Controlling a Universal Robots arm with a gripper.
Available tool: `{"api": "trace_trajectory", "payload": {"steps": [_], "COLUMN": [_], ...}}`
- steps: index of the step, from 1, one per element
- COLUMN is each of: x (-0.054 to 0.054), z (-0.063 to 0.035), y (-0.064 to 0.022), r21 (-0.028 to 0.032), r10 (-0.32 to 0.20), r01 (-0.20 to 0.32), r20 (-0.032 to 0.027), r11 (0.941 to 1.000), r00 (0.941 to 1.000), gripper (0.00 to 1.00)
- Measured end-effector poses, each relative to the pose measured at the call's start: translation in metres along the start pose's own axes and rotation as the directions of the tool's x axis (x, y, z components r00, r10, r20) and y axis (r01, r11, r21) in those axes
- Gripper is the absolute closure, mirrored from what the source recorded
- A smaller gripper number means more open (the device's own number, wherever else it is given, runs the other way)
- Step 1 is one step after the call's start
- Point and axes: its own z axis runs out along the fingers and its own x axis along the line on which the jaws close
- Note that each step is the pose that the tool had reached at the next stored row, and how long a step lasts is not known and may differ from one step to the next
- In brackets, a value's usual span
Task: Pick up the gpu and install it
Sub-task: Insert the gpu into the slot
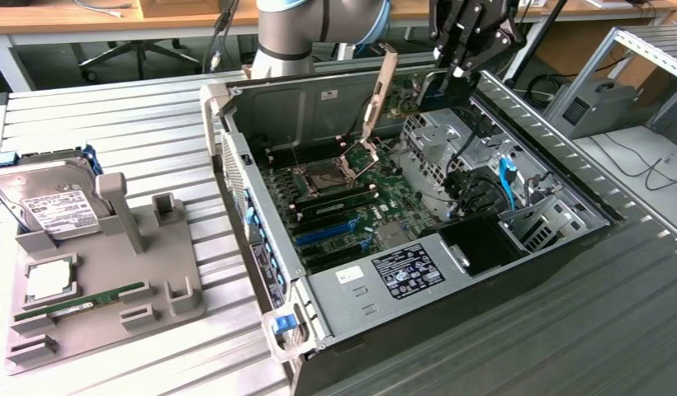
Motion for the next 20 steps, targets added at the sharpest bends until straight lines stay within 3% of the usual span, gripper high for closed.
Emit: {"api": "trace_trajectory", "payload": {"steps": [3, 5, 9, 12, 15, 20], "x": [0.0, 0.0, 0.0, 0.0, -0.001, -0.001], "z": [0.0002, 0.0004, 0.0006, 0.0017, 0.0035, 0.0063], "y": [0.0001, 0.0001, 0.0021, 0.0072, 0.0133, 0.0251], "r21": [0.0006, 0.0016, 0.002, 0.0149, 0.0365, 0.044], "r10": [0.029, 0.074, 0.084, 0.084, 0.084, 0.083], "r01": [-0.029, -0.074, -0.084, -0.084, -0.084, -0.083], "r20": [0.0011, 0.003, 0.0036, 0.004, 0.0046, 0.0048], "r11": [0.9996, 0.9973, 0.9964, 0.9963, 0.9958, 0.9955], "r00": [0.9996, 0.9973, 0.9964, 0.9965, 0.9965, 0.9965], "gripper": [0.73, 0.73, 0.73, 0.73, 0.73, 0.73]}}
